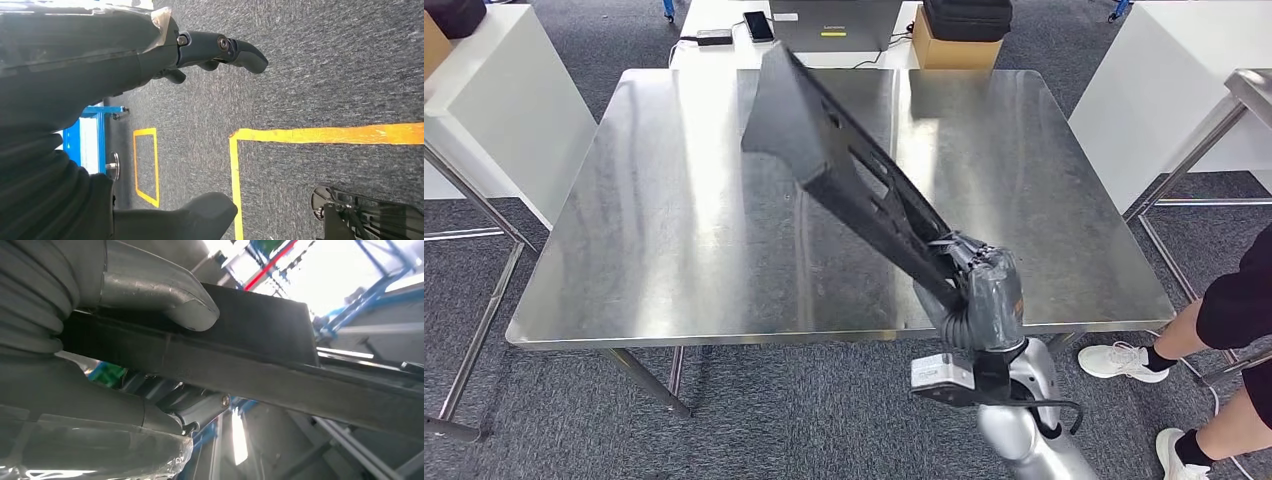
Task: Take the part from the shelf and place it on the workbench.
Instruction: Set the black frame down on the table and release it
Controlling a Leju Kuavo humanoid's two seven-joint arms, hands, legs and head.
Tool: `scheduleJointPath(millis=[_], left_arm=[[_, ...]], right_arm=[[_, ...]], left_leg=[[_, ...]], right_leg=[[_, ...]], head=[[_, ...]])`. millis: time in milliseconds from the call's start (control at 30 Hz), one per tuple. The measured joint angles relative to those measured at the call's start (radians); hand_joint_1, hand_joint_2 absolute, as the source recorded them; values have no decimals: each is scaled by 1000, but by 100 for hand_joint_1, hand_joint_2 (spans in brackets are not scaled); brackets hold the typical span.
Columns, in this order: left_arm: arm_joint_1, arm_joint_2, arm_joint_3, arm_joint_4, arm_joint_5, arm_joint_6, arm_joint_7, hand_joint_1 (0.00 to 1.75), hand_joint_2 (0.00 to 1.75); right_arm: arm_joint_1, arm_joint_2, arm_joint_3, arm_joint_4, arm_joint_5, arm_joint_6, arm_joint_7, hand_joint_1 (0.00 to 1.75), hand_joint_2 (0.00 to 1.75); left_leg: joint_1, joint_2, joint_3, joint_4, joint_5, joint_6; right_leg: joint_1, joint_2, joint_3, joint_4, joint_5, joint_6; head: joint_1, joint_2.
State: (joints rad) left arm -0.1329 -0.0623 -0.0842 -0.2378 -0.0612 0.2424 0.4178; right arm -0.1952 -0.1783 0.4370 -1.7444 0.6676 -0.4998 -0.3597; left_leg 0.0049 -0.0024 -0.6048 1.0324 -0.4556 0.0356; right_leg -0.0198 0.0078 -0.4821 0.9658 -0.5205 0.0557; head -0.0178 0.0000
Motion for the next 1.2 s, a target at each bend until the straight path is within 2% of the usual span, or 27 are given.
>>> scheduleJointPath(millis=[133, 300, 433, 633, 733, 933, 1200], left_arm=[[-2, -4, 0, 0, -2, 0, 0, 0, 175], [-3, -9, 0, 0, -2, 5, 0, 0, 175], [-3, -12, 0, 0, -2, 6, 0, 0, 175], [-3, -13, 0, -1, -12, -6, 0, 0, 175], [-6, -15, -2, -3, -25, -16, 0, 0, 175], [-22, -25, -5, -9, -41, -30, 0, 0, 175], [-32, -30, -10, -11, -42, -33, 0, 0, 175]], right_arm=[[-25, -12, -11, -1, 59, -5, 28, 175, 175], [-103, -23, -15, 40, 172, 0, 116, 175, 175], [-178, -36, -32, 124, 265, 14, 198, 175, 175], [-237, -54, -77, 283, 448, 10, 300, 175, 175], [-276, -51, -101, 412, 522, -7, 311, 175, 175], [-367, -10, -113, 689, 658, -136, 306, 175, 175], [-449, 62, -109, 896, 706, -180, 255, 175, 175]], left_leg=[[2, 0, 1, 0, 1, 0], [5, 0, 2, 0, 1, 0], [6, 0, 3, 0, 1, 0], [5, 0, 3, 0, 2, 1], [5, -1, 3, 0, 2, 1], [5, 0, 3, 0, 2, 1], [6, 0, 3, 0, 2, 1]], right_leg=[[2, 0, 10, 1, 1, 1], [4, 0, 11, 2, 1, 1], [5, -1, 12, 2, 0, 0], [5, -2, 13, 2, 0, 1], [5, -2, 14, 2, 1, 1], [6, -2, 14, 2, 1, 1], [7, -3, 14, 2, 1, 1]], head=[[0, 0], [0, 0], [0, 0], [0, 0], [0, 0], [0, 0], [0, 0]])
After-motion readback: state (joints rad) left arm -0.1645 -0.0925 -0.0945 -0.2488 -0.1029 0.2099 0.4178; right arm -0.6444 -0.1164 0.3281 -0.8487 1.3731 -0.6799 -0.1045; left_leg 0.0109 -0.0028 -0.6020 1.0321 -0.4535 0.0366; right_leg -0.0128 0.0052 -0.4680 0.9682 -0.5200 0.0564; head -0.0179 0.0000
